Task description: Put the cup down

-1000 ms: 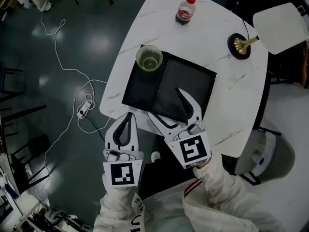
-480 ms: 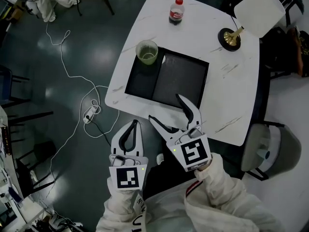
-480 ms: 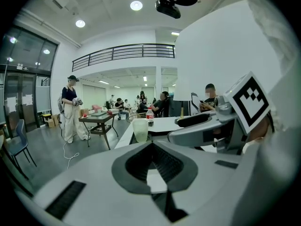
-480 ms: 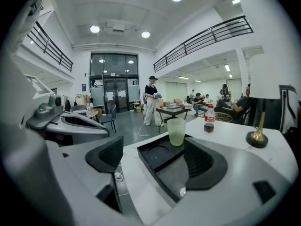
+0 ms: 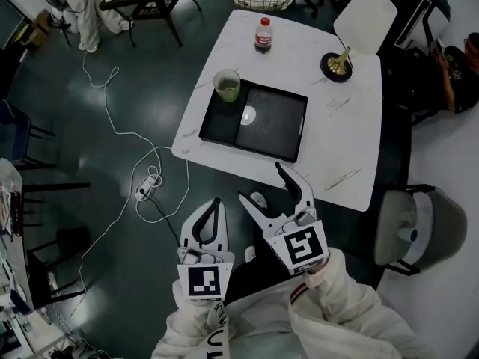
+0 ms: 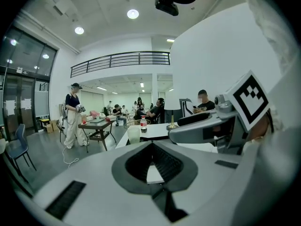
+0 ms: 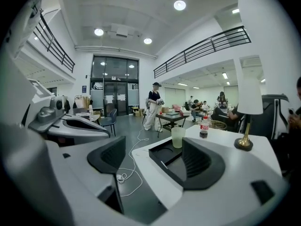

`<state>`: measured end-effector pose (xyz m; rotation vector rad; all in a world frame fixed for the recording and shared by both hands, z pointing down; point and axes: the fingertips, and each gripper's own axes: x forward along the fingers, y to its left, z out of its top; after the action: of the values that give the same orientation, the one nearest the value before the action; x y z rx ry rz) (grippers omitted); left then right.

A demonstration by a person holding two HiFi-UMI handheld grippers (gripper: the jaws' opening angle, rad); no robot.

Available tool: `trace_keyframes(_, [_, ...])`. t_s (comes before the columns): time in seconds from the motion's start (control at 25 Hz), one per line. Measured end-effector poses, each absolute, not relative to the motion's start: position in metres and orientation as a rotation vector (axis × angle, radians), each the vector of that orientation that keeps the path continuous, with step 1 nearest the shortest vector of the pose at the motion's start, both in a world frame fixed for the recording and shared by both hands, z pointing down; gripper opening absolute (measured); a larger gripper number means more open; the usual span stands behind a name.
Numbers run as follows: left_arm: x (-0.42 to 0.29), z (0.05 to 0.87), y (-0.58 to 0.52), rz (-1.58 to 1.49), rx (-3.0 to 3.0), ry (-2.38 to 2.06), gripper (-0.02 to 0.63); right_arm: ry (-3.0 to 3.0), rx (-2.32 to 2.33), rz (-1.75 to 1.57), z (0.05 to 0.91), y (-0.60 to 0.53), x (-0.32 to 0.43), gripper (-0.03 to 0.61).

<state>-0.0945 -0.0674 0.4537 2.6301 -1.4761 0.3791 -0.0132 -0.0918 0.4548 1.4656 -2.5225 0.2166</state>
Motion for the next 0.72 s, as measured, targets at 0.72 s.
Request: trace_keyframes(0.72, [-0.12, 0.379, 0.052, 0.32, 2.665, -1.5, 0.011, -2.547, 1.562, 0.142, 0.367, 0.027, -0.014, 0.282])
